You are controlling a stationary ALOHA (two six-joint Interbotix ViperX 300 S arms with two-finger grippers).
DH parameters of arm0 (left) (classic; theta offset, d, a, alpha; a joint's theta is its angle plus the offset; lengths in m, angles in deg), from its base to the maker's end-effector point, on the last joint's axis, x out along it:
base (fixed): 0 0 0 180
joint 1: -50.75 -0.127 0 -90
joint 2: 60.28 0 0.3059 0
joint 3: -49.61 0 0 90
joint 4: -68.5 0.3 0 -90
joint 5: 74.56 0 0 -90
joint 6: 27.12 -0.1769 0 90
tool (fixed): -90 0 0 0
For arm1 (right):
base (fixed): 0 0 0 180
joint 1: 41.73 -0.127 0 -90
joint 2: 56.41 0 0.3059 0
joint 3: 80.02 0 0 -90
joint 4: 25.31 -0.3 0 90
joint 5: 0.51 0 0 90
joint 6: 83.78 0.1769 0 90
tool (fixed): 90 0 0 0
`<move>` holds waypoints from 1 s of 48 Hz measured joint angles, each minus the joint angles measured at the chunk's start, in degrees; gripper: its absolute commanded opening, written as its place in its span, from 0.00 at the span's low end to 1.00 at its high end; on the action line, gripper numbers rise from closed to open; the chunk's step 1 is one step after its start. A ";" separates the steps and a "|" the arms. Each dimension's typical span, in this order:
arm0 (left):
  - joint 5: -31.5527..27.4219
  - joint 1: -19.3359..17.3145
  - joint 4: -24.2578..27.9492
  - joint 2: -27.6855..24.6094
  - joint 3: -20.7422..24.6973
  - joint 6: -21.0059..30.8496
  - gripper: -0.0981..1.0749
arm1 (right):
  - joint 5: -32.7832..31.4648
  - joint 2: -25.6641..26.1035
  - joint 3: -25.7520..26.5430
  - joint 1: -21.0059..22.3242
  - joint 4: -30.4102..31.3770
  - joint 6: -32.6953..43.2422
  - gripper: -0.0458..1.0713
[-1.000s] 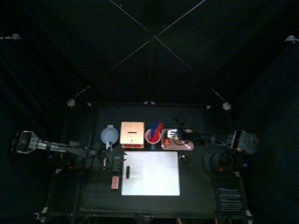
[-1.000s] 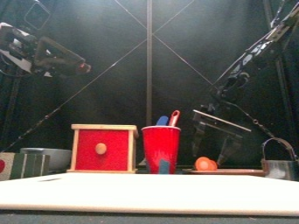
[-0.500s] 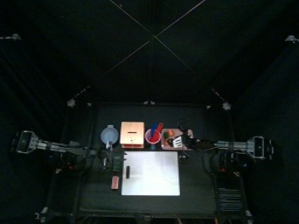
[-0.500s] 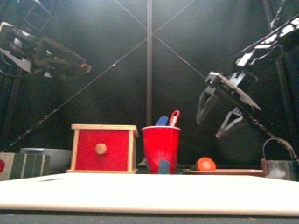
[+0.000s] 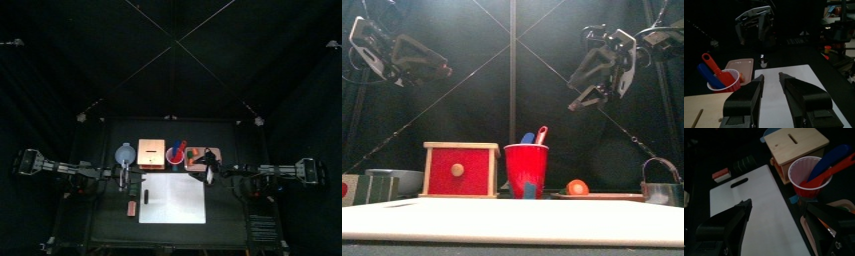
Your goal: Put carrot top and bottom onto plate
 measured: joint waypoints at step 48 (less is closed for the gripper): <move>-0.09 1.23 -3.08 -0.26 -0.44 -0.18 0.70 | -1.85 -6.33 3.78 -1.93 -1.05 0.09 0.95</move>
